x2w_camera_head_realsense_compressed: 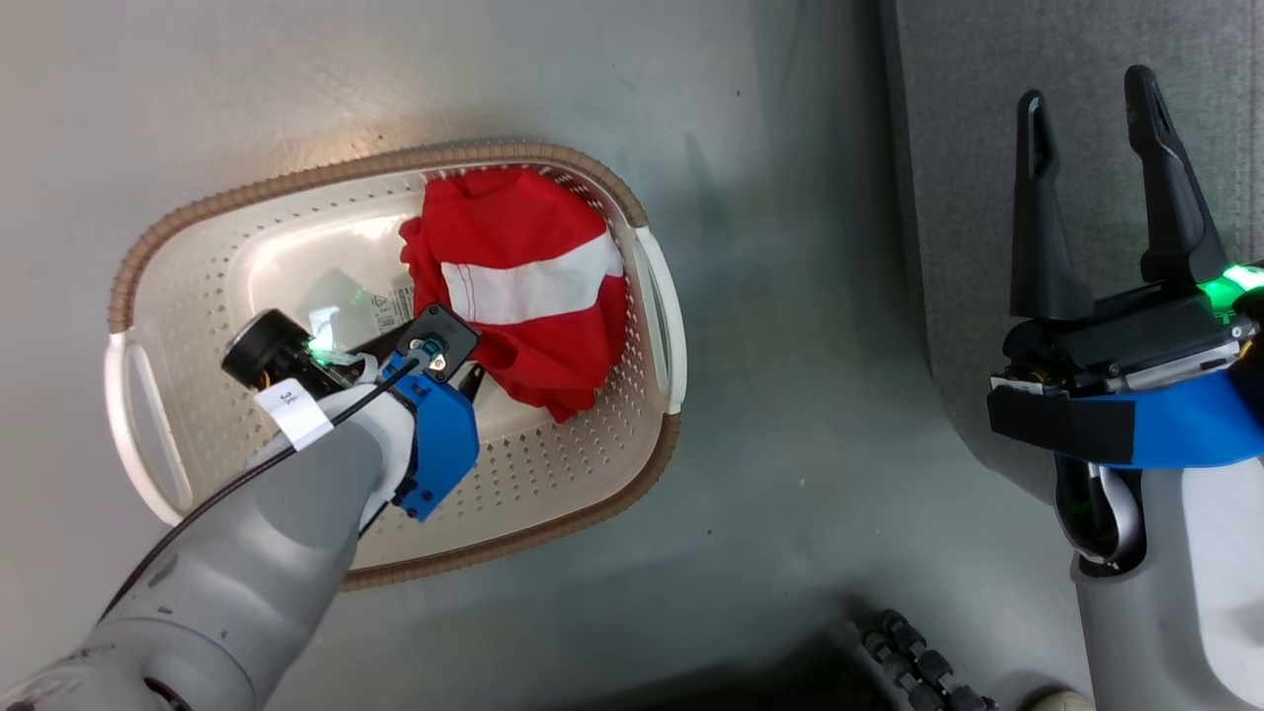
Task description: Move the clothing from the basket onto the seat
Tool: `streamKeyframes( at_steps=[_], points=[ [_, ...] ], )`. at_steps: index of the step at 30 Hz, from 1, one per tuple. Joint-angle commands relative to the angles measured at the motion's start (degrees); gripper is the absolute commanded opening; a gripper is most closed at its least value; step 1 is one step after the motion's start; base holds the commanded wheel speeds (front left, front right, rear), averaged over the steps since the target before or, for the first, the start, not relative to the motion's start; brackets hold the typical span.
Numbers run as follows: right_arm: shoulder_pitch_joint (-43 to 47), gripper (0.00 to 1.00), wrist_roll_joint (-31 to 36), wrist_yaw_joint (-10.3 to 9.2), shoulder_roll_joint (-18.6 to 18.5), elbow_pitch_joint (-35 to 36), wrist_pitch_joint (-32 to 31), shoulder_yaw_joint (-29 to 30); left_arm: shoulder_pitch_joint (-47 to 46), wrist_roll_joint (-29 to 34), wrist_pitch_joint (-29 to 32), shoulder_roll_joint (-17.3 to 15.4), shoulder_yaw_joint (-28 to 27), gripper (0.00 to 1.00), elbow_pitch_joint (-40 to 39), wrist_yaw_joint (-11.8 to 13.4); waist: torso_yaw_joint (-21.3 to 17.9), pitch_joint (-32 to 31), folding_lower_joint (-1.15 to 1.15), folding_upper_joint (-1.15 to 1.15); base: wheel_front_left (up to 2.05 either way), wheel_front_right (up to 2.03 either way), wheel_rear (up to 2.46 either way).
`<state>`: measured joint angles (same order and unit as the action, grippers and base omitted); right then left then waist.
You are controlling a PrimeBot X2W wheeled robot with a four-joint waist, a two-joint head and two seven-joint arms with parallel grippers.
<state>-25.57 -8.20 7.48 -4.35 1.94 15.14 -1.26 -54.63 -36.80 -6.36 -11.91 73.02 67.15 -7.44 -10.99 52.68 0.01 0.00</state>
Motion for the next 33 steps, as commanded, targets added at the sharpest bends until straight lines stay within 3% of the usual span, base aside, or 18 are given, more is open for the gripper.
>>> streamKeyframes(
  at_steps=[1, 7, 18, 19, 20, 33],
  points=[
    [-0.8, 1.0, 0.1, 0.03, 0.4, 0.8, 0.0, 0.3, -2.1, 1.7, -1.0, 0.1, 0.2, 1.0, 1.6, -0.1, -0.5, 1.8, -0.01, 0.0, 0.0, 0.0, 0.0],
    [-0.3, 1.0, 0.2, 0.03, 1.0, 2.3, 0.0, 0.5, -4.3, 4.7, -3.6, 1.3, 0.3, 1.0, 4.7, 1.4, -1.2, 4.7, -0.01, 0.0, 0.0, 0.0, 0.0],
    [0.2, 1.0, -0.1, 0.03, 1.4, 2.7, -0.1, 1.1, -6.6, 5.9, -4.8, 2.7, 0.3, 1.0, 6.1, 0.9, -1.5, 7.5, -0.01, 0.0, 0.0, 0.0, 0.0],
    [0.2, 1.0, -0.2, 0.03, 1.4, 2.7, -0.1, 1.1, -6.8, 6.0, -4.9, 2.8, 0.3, 0.68, 6.2, 0.9, -1.4, 7.6, -0.01, 0.0, 0.0, 0.0, 0.0],
    [0.1, 1.0, -0.2, 0.03, 1.4, 2.6, -0.1, 1.2, -6.8, 6.0, -4.9, 2.8, 0.4, 0.03, 6.2, 0.8, -1.4, 7.6, -0.01, 0.0, 0.0, 0.0, 0.0],
    [-0.9, 1.0, -0.1, 0.02, 1.4, 2.0, 0.0, 1.7, -5.1, 5.3, -8.1, 4.8, 0.1, 0.0, 5.8, 0.1, 0.2, 4.0, -0.01, 0.0, 0.0, 0.0, 0.0]
  ],
)
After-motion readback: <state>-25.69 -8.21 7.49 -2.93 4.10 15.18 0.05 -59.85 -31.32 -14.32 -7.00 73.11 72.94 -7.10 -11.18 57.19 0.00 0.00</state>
